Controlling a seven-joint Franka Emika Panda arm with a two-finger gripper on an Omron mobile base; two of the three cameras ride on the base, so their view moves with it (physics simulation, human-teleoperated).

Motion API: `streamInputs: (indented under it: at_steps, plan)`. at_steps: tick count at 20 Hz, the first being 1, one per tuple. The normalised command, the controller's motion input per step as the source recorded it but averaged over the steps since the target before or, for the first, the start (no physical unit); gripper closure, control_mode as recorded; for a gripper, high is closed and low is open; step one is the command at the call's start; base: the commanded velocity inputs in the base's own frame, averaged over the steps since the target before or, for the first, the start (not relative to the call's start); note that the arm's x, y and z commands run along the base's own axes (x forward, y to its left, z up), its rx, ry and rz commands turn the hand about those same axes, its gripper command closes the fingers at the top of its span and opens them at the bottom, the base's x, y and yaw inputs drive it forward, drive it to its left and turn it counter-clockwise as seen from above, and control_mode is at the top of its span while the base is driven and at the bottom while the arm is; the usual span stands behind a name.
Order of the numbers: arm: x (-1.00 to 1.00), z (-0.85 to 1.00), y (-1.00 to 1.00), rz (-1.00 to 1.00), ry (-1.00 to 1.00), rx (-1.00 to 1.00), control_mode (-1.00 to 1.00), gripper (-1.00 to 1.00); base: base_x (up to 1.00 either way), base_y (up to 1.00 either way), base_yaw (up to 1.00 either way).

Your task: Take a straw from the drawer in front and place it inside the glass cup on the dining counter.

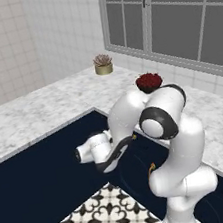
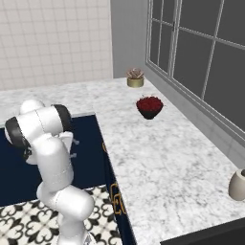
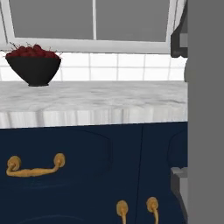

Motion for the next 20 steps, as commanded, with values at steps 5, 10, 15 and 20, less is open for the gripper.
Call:
streamInputs:
  at_steps: [5,10,15,20]
  plan:
    - [0.37,-0.33,-0.28,-0.05,-0.08,-0.01,-1.00,-1.00,0.00,0.00,0.00]
    - [0.54,-0.26,-0.26,-0.01,-0.05,0.00,-1.00,-1.00,0.00,0.00,0.00]
    - [0.63,-0.25,-0.25,0.00,-0.02,0.00,-1.00,-1.00,0.00,0.00,0.00]
    - [0.55,-0.29,-0.31,0.00,0.00,0.00,-1.00,-1.00,0.00,0.00,0.00]
